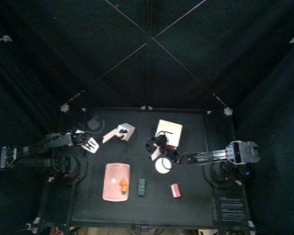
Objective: Put cleaver in holder
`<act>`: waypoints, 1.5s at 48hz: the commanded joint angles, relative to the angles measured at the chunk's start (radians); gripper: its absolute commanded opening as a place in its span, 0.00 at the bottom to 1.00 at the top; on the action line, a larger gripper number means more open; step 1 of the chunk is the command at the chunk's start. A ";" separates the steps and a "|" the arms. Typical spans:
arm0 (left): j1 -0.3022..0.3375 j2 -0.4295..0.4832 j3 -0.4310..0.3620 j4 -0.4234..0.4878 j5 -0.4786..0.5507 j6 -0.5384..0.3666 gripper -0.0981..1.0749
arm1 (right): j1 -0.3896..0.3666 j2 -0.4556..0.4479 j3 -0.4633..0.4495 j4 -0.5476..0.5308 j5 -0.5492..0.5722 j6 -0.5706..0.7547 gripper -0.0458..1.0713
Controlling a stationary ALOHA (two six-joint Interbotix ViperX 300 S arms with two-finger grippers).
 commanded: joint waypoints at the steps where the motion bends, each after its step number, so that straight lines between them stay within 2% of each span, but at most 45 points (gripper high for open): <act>1: 0.054 0.020 -0.023 -0.029 -0.006 0.032 0.44 | -0.008 -0.002 -0.018 0.006 0.000 -0.002 0.76; 10: 0.103 0.064 -0.037 -0.075 -0.006 0.112 0.44 | 0.000 0.005 0.015 0.037 0.011 0.000 0.76; 18: 0.164 0.110 -0.081 -0.103 0.005 0.167 0.44 | 0.020 -0.012 0.051 0.052 0.008 -0.002 0.76; 27: 0.189 0.173 -0.130 -0.140 0.037 0.241 0.44 | 0.025 -0.031 0.067 0.052 0.008 -0.002 0.76; 49: 0.256 0.225 -0.120 -0.133 0.046 0.287 0.44 | 0.031 -0.034 0.071 0.052 0.008 -0.002 0.76; 72: 0.256 0.241 -0.140 -0.133 0.048 0.290 0.44 | 0.031 -0.034 0.072 0.052 0.008 -0.002 0.76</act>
